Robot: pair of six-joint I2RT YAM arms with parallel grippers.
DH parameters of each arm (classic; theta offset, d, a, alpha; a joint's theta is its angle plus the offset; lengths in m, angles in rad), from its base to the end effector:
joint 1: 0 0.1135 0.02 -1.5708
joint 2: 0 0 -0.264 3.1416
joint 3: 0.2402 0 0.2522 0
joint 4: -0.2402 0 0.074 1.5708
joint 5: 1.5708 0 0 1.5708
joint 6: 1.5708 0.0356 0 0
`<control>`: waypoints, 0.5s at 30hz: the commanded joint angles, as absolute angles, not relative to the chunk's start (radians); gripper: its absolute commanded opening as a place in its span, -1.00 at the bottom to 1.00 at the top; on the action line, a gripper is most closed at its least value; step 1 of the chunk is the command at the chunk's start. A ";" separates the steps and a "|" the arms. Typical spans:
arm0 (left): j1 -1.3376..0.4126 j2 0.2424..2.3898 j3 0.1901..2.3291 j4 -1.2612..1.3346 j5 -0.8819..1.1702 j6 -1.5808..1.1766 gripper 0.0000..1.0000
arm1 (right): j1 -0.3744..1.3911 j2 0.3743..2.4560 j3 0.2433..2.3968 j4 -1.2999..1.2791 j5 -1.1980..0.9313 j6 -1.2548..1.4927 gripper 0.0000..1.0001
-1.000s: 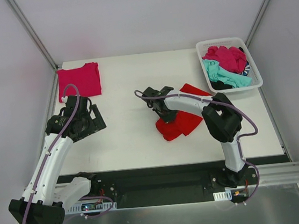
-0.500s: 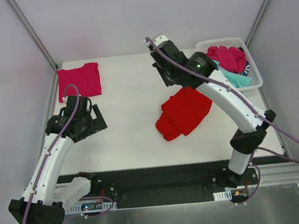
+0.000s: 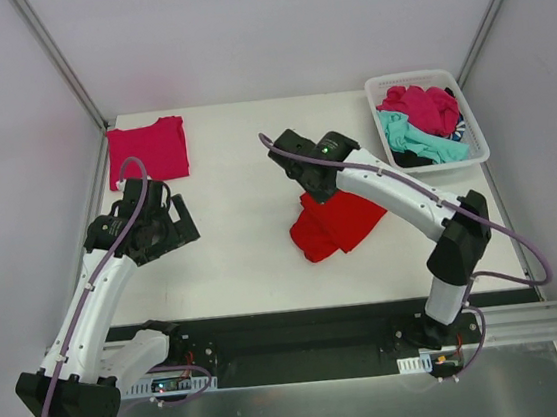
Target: Fold and stack the t-shirts
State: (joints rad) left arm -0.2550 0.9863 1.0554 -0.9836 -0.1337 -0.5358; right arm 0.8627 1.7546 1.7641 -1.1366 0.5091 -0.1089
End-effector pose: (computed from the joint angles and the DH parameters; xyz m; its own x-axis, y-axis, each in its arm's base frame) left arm 0.1766 -0.0411 0.3239 -0.7467 -0.3282 -0.5786 -0.2441 0.9443 -0.2207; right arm 0.2459 0.2605 0.3405 -0.5266 -0.7610 -0.3789 -0.5879 0.6480 -0.4843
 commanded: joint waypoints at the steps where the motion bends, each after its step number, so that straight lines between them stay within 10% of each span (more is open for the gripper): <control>1: -0.261 0.977 1.049 -0.983 -0.133 -0.546 0.98 | 0.861 1.759 1.746 -1.082 0.482 -0.095 -0.74; 7: -0.261 0.979 1.045 -0.985 -0.137 -0.543 0.98 | 0.857 1.812 1.712 -1.037 0.445 -0.094 -0.12; 15: -0.261 0.979 1.046 -0.983 -0.140 -0.541 0.98 | 0.848 1.919 1.736 -1.012 0.411 -0.103 -0.09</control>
